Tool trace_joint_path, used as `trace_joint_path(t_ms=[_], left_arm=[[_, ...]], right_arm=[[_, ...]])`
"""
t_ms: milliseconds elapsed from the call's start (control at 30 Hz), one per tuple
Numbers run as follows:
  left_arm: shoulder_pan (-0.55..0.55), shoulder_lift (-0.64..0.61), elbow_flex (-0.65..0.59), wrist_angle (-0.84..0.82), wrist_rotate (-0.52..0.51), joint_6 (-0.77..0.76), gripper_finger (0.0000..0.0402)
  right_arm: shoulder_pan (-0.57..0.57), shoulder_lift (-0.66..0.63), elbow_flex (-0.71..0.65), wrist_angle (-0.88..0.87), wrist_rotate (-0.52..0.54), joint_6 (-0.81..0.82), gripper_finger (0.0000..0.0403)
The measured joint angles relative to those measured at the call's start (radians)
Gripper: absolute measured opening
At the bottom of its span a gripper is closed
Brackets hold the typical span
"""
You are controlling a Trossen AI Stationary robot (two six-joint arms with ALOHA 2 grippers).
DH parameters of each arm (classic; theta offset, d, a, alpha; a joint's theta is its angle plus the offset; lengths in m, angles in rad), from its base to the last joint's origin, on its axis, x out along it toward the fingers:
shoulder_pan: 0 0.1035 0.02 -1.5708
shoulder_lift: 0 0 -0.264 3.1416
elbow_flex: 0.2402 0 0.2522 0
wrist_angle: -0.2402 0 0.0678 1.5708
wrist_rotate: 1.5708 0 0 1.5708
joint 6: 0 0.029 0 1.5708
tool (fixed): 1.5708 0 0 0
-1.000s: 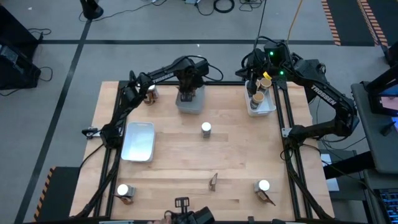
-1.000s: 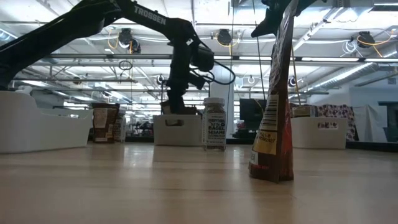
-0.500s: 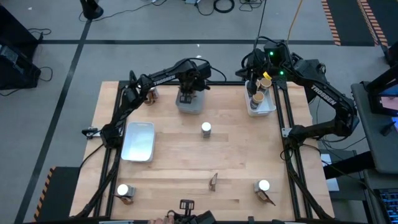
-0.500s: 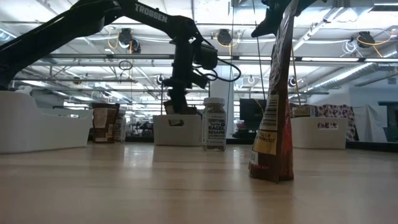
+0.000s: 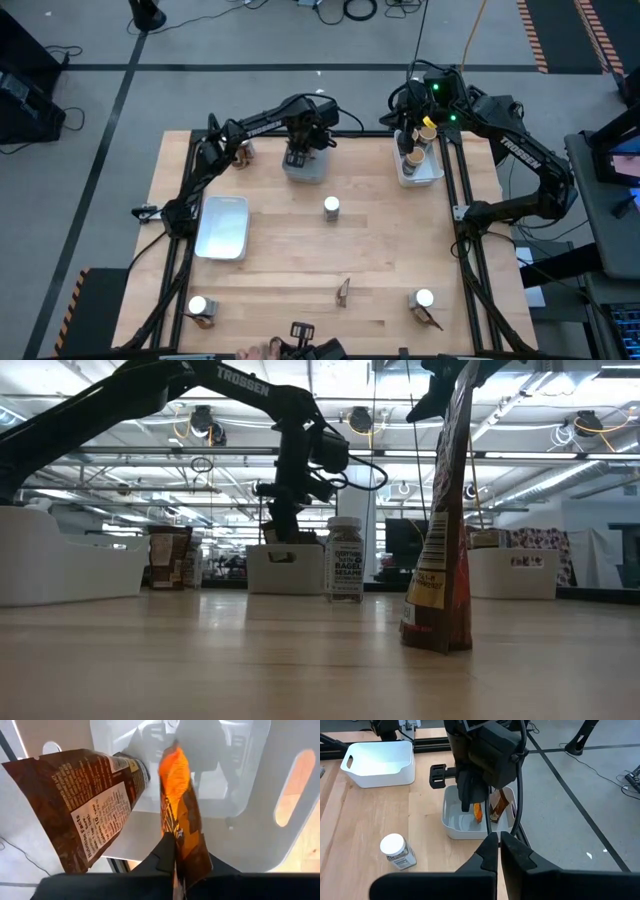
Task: Sort spices by type
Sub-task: Adjust the orange spice pack
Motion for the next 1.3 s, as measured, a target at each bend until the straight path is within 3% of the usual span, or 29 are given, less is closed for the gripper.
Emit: trace_joint_path(t_ms=[300, 1200, 1300], left_arm=[[0.0, 0.0, 0.0, 0.001, 0.002, -0.003, 0.0047], [0.002, 0.0, 0.0, 0.022, -0.003, -0.079, 0.005], [0.003, -0.011, 0.0, 0.016, 0.043, -0.079, 0.005]], right_arm=[[0.0, 0.0, 0.0, -0.019, 0.0, -0.007, 0.0], [0.0, 0.0, 0.0, -0.026, 0.0, -0.018, 0.0], [0.0, 0.0, 0.0, -0.03, 0.0, -0.017, 0.0]])
